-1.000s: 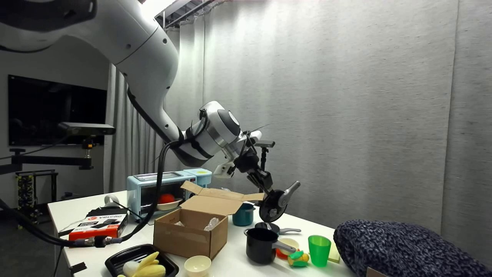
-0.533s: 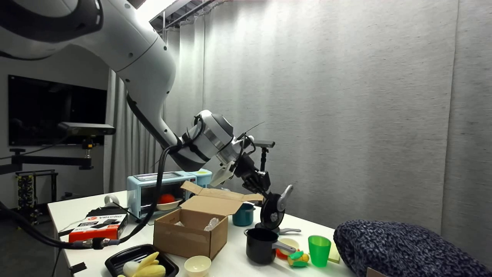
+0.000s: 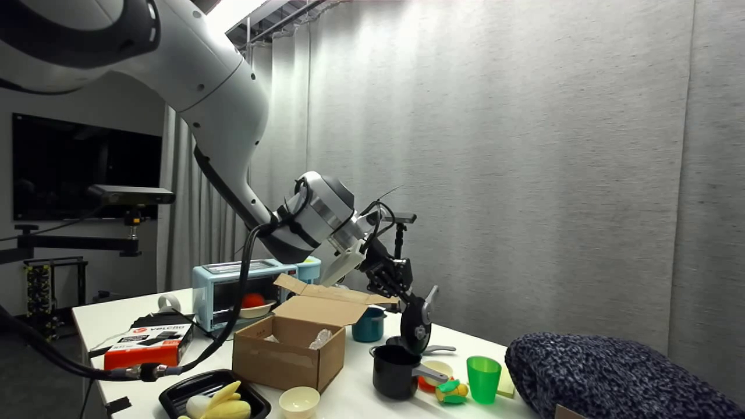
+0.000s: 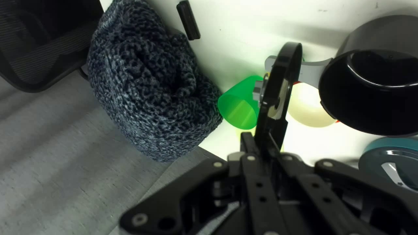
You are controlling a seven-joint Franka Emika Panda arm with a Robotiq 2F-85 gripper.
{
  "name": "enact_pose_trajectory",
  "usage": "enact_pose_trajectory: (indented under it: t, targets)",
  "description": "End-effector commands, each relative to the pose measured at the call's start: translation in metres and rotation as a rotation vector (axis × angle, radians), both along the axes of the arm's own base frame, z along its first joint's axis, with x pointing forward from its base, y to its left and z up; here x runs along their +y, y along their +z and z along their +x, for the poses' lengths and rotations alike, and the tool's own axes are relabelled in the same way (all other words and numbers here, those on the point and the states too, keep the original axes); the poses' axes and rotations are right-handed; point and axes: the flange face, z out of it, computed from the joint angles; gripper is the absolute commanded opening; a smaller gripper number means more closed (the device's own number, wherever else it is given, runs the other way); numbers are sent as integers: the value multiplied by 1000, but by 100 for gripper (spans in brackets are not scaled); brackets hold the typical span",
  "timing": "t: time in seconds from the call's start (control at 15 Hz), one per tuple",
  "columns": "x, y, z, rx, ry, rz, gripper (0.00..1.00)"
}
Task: Put the lid on the small pot
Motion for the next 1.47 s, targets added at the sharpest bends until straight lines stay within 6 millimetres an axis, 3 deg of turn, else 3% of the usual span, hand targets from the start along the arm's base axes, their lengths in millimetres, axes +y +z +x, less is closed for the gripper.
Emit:
enact_pose_trajectory:
  t: [0.0, 0.27, 0.47, 0.53, 1.33, 1.4]
  targets:
    - [-1, 7, 4, 0, 87, -83, 2]
    - [12, 7, 6, -69, 141, -124, 2]
    - [24, 9, 3, -90, 124, -32, 2]
    - [18, 4, 0, -64, 125, -77, 7]
    - [23, 5, -1, -74, 126, -51, 7]
    - [25, 2, 0, -66, 129, -66, 2]
